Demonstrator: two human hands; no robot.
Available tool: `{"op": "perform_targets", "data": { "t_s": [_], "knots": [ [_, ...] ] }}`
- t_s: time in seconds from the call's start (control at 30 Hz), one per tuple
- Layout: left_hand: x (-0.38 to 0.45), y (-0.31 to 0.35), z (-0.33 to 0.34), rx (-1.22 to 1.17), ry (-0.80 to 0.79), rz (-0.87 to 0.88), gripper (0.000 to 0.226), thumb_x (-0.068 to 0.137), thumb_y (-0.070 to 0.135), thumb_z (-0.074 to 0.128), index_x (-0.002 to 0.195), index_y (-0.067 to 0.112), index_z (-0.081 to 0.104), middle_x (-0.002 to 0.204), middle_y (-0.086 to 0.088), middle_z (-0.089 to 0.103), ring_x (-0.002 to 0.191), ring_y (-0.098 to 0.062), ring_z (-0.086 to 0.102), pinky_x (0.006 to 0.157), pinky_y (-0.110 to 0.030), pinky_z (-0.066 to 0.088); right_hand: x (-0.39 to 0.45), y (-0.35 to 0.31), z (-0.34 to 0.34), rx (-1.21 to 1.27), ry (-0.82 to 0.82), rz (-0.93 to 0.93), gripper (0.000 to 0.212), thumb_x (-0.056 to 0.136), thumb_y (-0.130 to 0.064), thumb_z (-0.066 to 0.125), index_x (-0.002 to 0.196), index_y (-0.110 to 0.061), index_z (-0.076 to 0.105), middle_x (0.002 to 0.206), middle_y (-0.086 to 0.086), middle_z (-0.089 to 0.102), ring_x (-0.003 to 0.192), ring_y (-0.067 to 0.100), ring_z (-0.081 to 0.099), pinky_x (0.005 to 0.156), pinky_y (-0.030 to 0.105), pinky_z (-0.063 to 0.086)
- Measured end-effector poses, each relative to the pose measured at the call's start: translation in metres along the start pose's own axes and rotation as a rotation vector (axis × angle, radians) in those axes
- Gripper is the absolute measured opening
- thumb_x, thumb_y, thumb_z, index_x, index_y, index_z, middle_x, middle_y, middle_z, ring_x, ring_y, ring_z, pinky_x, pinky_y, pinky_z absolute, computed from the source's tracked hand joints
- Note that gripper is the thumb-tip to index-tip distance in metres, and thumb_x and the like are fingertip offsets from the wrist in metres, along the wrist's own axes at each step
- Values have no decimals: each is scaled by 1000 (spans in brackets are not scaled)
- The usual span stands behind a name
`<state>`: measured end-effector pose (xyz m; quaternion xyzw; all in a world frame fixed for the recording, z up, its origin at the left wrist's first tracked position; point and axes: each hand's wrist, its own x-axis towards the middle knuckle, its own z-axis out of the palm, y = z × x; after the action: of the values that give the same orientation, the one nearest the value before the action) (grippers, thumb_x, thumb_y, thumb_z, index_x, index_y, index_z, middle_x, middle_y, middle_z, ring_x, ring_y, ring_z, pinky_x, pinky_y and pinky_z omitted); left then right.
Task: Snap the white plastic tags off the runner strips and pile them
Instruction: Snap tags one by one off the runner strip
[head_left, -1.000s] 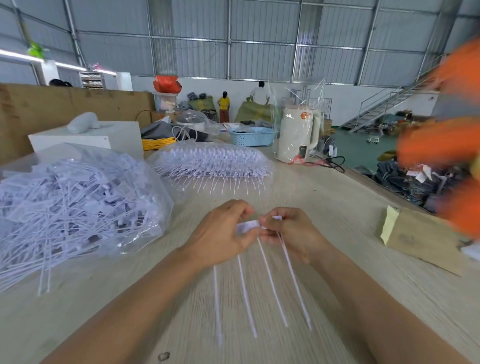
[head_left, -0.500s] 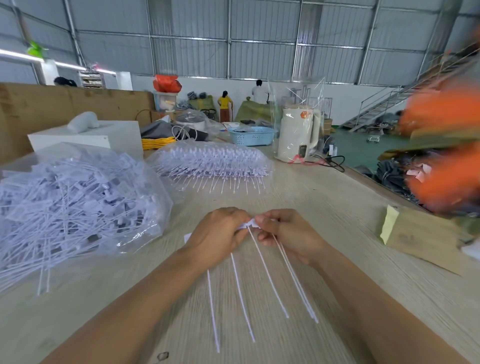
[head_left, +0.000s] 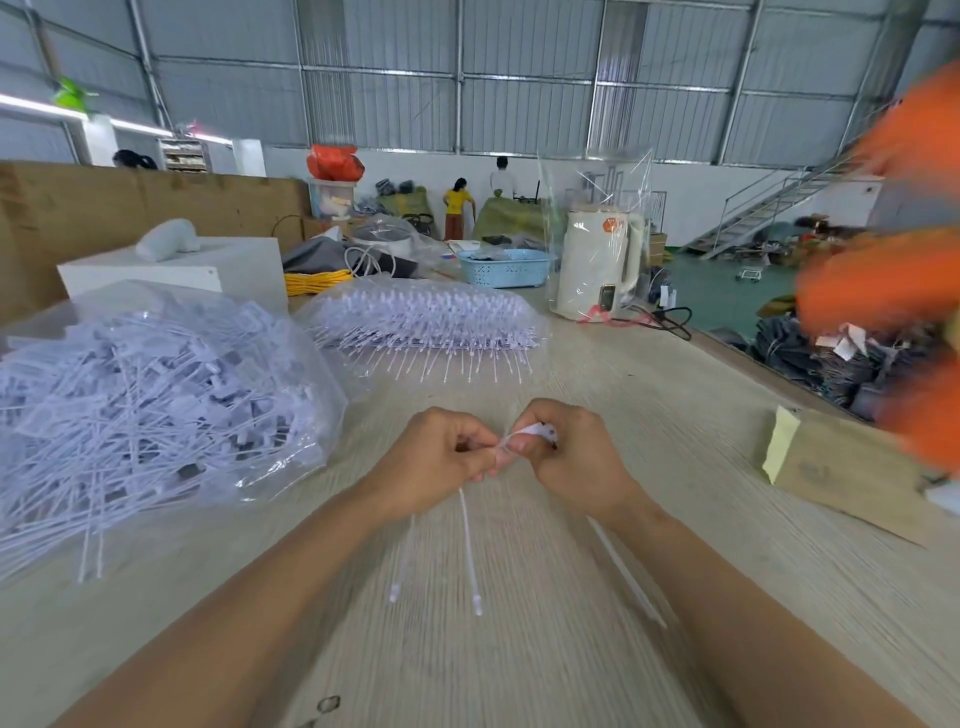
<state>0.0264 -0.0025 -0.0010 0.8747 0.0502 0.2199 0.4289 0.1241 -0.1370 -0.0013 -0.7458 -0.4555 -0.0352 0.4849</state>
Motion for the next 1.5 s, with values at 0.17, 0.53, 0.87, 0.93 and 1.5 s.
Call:
{"op": "perform_targets", "data": {
  "t_s": [0.17,0.53,0.87,0.93,1.5],
  "knots": [
    [-1,3,2,-27,-57,12,21,78,12,74,71,31,68,60,13,67,56,4,58,59,-13,47,9,13,-27,9,199,192,12,83,4,61,73,-3,64,57,-11,53,48,0,49,45,6,34],
    [-3,3,-9,328,180,100,25,71,23,81,95,24,73,87,7,62,80,-14,60,75,-30,48,13,12,-43,807,76,575,11,94,-9,53,87,-4,59,63,2,40,41,5,37,31,12,32],
    [-6,4,5,465,-13,259,36,79,-1,54,112,7,65,100,-8,54,87,-14,52,76,-20,39,2,-4,-23,656,-146,546,17,93,-9,55,77,-7,59,74,12,56,63,19,54,58,29,49],
    [-4,5,6,549,5,239,33,80,2,54,113,3,59,106,-10,52,94,-20,52,79,-21,39,-3,-12,-10,668,-216,550,18,93,-11,56,76,-9,60,84,12,64,79,22,61,76,40,54],
    [-7,17,11,245,186,232,17,79,18,72,93,13,62,84,8,61,77,-3,58,67,-14,43,0,-12,-10,398,42,326,15,89,1,58,74,0,59,68,16,59,58,21,55,60,31,49]
  ]
}}
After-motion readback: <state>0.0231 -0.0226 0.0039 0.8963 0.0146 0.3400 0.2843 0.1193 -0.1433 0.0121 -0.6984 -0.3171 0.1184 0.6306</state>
